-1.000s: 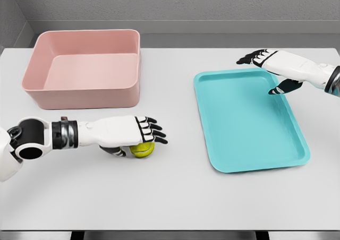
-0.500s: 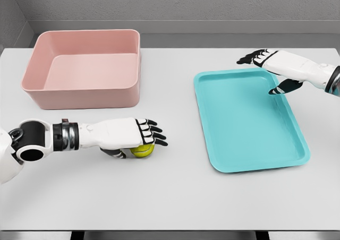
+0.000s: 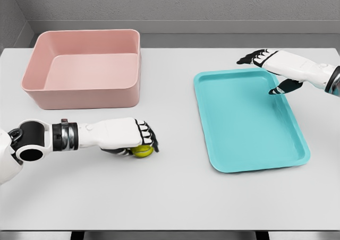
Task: Put the tennis from the blue tray into the pink basket with both arms
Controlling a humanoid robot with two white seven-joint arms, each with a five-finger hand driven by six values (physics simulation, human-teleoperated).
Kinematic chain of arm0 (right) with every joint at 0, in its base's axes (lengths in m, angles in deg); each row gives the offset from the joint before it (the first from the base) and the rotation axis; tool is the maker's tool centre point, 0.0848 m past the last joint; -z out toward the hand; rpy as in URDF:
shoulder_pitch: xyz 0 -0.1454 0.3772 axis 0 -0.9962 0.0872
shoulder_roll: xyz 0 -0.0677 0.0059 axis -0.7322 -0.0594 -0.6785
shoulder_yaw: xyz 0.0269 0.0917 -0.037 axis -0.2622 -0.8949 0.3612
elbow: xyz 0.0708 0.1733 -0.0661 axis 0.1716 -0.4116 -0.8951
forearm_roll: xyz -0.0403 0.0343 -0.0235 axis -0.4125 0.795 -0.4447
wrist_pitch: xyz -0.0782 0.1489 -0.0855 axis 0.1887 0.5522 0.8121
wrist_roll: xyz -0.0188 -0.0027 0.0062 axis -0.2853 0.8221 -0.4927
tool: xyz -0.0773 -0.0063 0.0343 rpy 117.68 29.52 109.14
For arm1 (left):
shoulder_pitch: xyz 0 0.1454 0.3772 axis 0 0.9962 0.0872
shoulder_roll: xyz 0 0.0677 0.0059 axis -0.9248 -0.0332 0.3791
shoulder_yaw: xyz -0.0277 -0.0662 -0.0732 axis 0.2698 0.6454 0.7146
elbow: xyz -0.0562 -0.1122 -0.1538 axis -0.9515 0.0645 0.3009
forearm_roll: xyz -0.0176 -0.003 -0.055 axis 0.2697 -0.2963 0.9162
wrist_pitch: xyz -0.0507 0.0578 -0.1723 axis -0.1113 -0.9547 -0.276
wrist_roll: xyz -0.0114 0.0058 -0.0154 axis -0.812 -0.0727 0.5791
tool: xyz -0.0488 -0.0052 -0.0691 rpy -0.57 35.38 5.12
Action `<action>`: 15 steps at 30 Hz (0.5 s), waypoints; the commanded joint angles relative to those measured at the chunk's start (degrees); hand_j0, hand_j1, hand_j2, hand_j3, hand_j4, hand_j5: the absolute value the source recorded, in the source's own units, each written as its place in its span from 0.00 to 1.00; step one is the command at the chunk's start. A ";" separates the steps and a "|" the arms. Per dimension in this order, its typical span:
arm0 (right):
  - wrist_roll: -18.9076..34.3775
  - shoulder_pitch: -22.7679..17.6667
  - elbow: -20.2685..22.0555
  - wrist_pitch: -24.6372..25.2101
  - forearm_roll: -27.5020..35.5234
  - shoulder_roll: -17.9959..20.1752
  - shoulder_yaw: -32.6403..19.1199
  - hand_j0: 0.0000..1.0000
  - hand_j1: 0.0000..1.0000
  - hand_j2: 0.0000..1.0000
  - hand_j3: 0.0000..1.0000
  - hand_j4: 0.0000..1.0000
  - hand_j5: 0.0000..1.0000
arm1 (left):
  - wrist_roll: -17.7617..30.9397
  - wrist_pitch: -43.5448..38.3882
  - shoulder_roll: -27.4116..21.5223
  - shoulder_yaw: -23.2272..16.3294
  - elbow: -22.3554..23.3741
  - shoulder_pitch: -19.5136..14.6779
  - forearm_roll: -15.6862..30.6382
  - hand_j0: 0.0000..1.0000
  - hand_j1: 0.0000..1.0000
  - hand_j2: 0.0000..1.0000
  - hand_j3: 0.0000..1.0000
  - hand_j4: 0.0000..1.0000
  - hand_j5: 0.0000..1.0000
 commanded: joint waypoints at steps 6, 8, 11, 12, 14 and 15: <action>-0.03 0.00 0.10 0.05 0.39 0.05 -0.04 1.00 1.00 1.00 1.00 1.00 1.00 | -0.01 -0.07 -0.17 0.02 0.02 0.00 0.29 0.54 0.54 0.54 0.54 0.54 0.54; -0.03 0.00 0.01 0.05 0.30 0.05 -0.12 1.00 1.00 1.00 1.00 1.00 1.00 | -0.01 -0.07 -0.17 0.02 -0.07 0.00 0.38 0.54 0.54 0.54 0.54 0.54 0.54; -0.03 0.00 0.10 0.05 0.39 0.05 -0.04 1.00 1.00 1.00 1.00 1.00 1.00 | -0.01 -0.07 -0.17 0.11 -0.42 0.00 0.46 0.54 0.54 0.54 0.54 0.54 0.54; -0.03 0.00 0.01 0.05 0.39 0.05 -0.04 1.00 1.00 1.00 1.00 1.00 1.00 | -0.01 -0.07 -0.17 0.20 -0.60 -0.09 0.46 0.54 0.54 0.54 0.54 0.54 0.54; -0.03 -0.09 0.10 0.05 0.39 0.05 -0.04 1.00 1.00 1.00 1.00 1.00 1.00 | -0.01 -0.07 -0.26 0.28 -0.69 -0.09 0.46 0.53 0.53 0.53 0.53 0.53 0.53; -0.03 -0.09 0.10 0.05 0.30 0.05 -0.04 1.00 1.00 1.00 1.00 1.00 1.00 | -0.01 -0.07 -0.26 0.28 -0.86 -0.09 0.46 0.52 0.52 0.52 0.52 0.52 0.52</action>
